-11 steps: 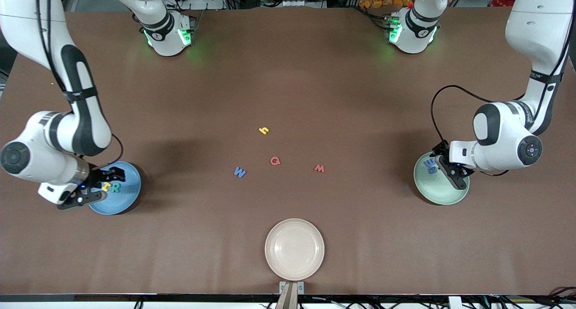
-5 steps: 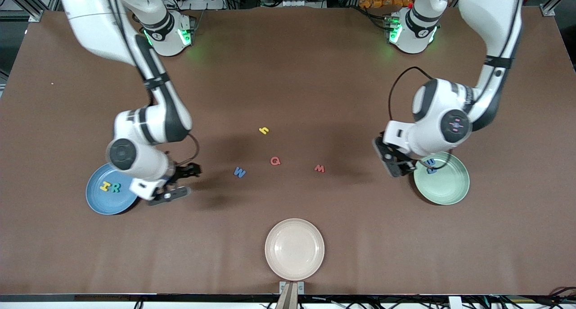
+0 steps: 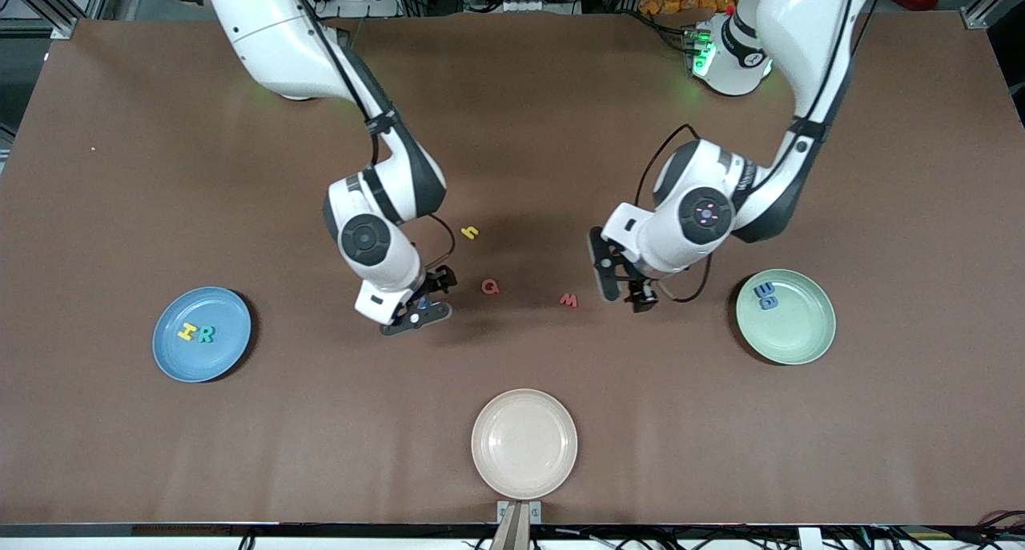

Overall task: Sort uppercase to blue plate, lowercase to green plate
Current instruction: 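Reach the left gripper to the pink w while the right gripper reaches the O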

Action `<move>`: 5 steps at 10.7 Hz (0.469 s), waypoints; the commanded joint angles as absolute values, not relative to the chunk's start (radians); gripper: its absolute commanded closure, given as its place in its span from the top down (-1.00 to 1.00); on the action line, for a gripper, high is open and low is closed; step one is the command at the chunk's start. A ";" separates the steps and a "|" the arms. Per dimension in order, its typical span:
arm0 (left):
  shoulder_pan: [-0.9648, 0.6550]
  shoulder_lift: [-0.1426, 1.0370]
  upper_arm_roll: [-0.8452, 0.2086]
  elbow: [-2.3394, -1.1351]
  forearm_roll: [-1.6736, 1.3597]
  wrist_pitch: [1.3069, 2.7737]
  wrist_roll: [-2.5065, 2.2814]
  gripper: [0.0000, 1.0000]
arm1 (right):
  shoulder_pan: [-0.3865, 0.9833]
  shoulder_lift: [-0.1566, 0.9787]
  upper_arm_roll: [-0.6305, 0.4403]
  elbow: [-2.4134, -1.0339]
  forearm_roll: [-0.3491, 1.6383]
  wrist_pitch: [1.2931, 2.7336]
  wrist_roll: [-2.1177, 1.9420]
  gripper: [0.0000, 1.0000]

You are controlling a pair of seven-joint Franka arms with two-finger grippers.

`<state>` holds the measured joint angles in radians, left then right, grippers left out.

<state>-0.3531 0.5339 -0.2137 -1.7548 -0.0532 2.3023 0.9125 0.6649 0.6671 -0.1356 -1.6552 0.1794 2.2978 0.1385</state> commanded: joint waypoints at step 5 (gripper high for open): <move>-0.437 0.699 -0.212 -1.715 0.031 2.554 0.923 1.00 | 0.778 0.758 -0.146 -1.624 0.198 2.417 0.325 1.00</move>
<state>-0.4265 0.6743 -0.2152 -1.7423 0.0015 2.5256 0.9128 0.7588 0.7275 -0.1361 -1.6539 0.1796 2.3966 0.3002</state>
